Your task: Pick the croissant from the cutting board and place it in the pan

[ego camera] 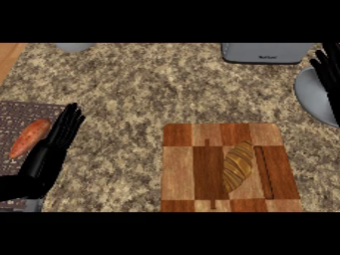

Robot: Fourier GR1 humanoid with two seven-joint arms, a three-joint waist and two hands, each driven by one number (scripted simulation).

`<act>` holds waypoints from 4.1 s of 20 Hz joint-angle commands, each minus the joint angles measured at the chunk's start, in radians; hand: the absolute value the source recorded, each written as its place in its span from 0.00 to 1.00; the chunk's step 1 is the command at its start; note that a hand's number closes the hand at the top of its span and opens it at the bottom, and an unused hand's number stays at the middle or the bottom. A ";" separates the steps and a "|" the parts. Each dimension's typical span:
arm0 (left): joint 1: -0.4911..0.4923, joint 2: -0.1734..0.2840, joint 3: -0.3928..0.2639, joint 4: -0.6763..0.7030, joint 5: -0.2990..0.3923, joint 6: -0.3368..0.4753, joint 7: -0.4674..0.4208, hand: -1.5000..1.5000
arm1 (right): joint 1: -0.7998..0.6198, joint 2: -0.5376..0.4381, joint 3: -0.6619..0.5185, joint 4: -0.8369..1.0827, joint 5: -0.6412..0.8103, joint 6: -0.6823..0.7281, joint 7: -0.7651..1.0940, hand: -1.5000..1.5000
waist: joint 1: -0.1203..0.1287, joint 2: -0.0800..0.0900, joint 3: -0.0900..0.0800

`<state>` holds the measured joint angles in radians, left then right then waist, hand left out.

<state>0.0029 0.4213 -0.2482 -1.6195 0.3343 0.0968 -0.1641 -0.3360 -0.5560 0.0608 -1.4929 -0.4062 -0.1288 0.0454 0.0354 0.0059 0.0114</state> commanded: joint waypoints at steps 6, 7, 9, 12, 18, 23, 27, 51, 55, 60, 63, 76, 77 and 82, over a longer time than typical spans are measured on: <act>-0.039 -0.092 -0.006 -0.034 -0.100 0.123 0.036 0.50 | 0.207 0.167 0.029 -0.210 0.007 0.054 -0.268 1.00 | -0.053 -0.010 -0.010; 0.018 -0.097 -0.016 0.006 -0.063 0.092 0.005 0.50 | 0.219 -0.066 0.023 -0.032 0.282 -0.096 -0.114 1.00 | -0.093 -0.005 -0.022; -0.003 -0.141 -0.036 0.039 -0.095 0.124 -0.007 0.50 | 0.385 0.129 -0.016 -0.168 0.154 -0.186 -0.199 0.00 | -0.099 -0.014 -0.012; 0.006 -0.158 -0.074 -0.002 -0.133 0.141 0.025 0.50 | 0.610 0.157 0.040 -0.317 0.195 -0.138 -0.329 0.00 | -0.067 -0.012 -0.011; -0.014 -0.186 -0.081 0.026 -0.158 0.130 0.015 0.50 | 0.744 0.019 0.030 -0.412 0.363 -0.128 -0.303 0.00 | -0.052 -0.009 -0.012; -0.076 -0.212 -0.061 0.070 -0.152 0.114 0.041 0.50 | 0.566 -0.088 0.012 -0.402 0.409 -0.053 -0.059 0.00 | -0.034 -0.004 -0.012; -0.028 -0.189 -0.051 0.049 -0.140 0.073 -0.009 0.50 | 0.484 -0.115 0.124 -0.450 0.510 -0.023 0.184 0.00 | -0.020 -0.004 -0.013; -0.078 -0.263 0.014 0.036 -0.229 0.042 0.077 0.50 | 0.215 0.152 0.376 -0.109 0.920 0.304 0.485 0.00 | -0.034 -0.006 -0.011; -0.069 -0.298 0.042 0.086 -0.248 0.018 0.039 0.50 | 0.240 0.229 0.351 -0.144 0.996 0.304 0.507 0.00 | -0.036 -0.006 -0.011; -0.015 -0.293 0.047 -0.003 -0.251 -0.007 0.086 0.50 | 0.188 0.269 0.268 -0.070 0.984 0.331 0.441 0.00 | -0.033 -0.007 -0.011; -0.012 -0.298 0.053 -0.020 -0.273 -0.010 0.105 0.50 | 0.158 0.314 0.256 0.081 1.047 0.278 0.355 0.00 | -0.032 -0.006 -0.011; -0.037 -0.300 0.113 0.052 -0.274 -0.059 0.065 0.50 | 0.101 0.353 0.315 0.264 1.184 0.329 0.278 1.00 | -0.031 -0.005 -0.011; -0.004 -0.336 0.068 -0.004 -0.303 -0.021 0.088 0.50 | 0.127 0.298 0.271 0.295 1.164 0.320 0.192 1.00 | -0.031 -0.006 -0.011; -0.045 -0.332 0.105 0.033 -0.278 -0.058 0.084 0.50 | 0.175 0.366 0.325 0.181 1.248 0.280 0.270 1.00 | -0.037 -0.007 -0.012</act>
<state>-0.0254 0.0819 -0.1709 -1.5967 0.0359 0.0631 -0.0868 -0.2248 -0.2265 0.3416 -1.2839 0.7963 0.1706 0.2970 0.0003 -0.0156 -0.0144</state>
